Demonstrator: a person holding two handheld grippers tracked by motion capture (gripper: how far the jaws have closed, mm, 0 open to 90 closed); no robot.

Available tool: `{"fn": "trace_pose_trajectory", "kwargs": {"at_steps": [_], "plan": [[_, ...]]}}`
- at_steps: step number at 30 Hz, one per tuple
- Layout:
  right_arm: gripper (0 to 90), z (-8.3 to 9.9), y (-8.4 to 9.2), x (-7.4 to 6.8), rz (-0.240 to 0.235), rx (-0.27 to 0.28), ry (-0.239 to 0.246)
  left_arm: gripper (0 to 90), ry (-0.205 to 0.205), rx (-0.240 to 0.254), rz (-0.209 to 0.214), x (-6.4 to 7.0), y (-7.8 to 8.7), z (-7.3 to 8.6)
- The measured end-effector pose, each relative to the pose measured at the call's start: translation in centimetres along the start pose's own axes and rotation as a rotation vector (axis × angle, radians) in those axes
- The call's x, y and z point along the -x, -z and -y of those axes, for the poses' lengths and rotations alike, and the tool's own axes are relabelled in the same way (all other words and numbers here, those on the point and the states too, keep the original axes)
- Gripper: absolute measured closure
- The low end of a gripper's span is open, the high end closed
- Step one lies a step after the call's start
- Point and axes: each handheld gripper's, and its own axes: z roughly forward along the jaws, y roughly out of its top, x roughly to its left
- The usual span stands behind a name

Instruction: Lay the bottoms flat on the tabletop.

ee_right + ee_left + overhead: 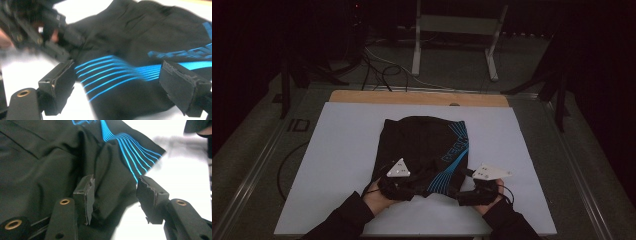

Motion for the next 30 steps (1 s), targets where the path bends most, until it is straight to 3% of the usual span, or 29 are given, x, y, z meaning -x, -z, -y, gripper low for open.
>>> {"fn": "trace_pose_trajectory", "kwargs": {"at_steps": [2,5,9,12,16,21,23,25,26,28,30], "plan": [[15.9,0.7,0.0,-0.9,0.013,-0.047,0.033,49.6,-0.019,-0.018,-0.003,0.3,0.5,0.7],[16.7,1.1,0.2,-0.8,0.042,-0.067,0.054,49.2,-0.04,-0.014,-0.006,0.5,0.8,1.1],[16.8,2.5,0.6,0.0,0.063,-0.115,0.031,46.3,-0.065,-0.005,0.001,0.8,1.0,1.1],[16.8,2.7,0.1,0.1,0.058,-0.139,0.017,45.2,-0.086,-0.017,-0.025,0.9,0.7,1.1],[16.7,3.1,-0.8,-0.1,0.07,-0.2,0.046,43.3,-0.096,-0.033,-0.078,1.0,0.3,1.1],[19.6,3.2,-1.4,-0.1,0.1,-0.22,0.059,42.1,-0.103,-0.05,-0.123,0.7,-0.3,1.2],[34.4,3.0,-1.5,-0.2,0.114,-0.209,0.077,46.6,-0.097,-0.056,-0.144,0.5,-0.4,1.1],[56.5,2.7,-1.3,-0.2,0.122,-0.195,0.102,57.1,-0.088,-0.045,-0.154,0.5,-0.3,0.9],[63.1,2.6,-1.2,-0.1,0.13,-0.192,0.108,63.1,-0.075,-0.039,-0.154,0.4,-0.2,0.8],[83.4,2.5,-1.0,0.2,0.12,-0.184,0.096,70.9,-0.067,-0.032,-0.158,0.3,-0.1,0.7],[87.9,2.3,-0.9,0.5,0.122,-0.186,0.088,82.4,-0.06,-0.018,-0.156,0.3,0.1,0.4]]}}
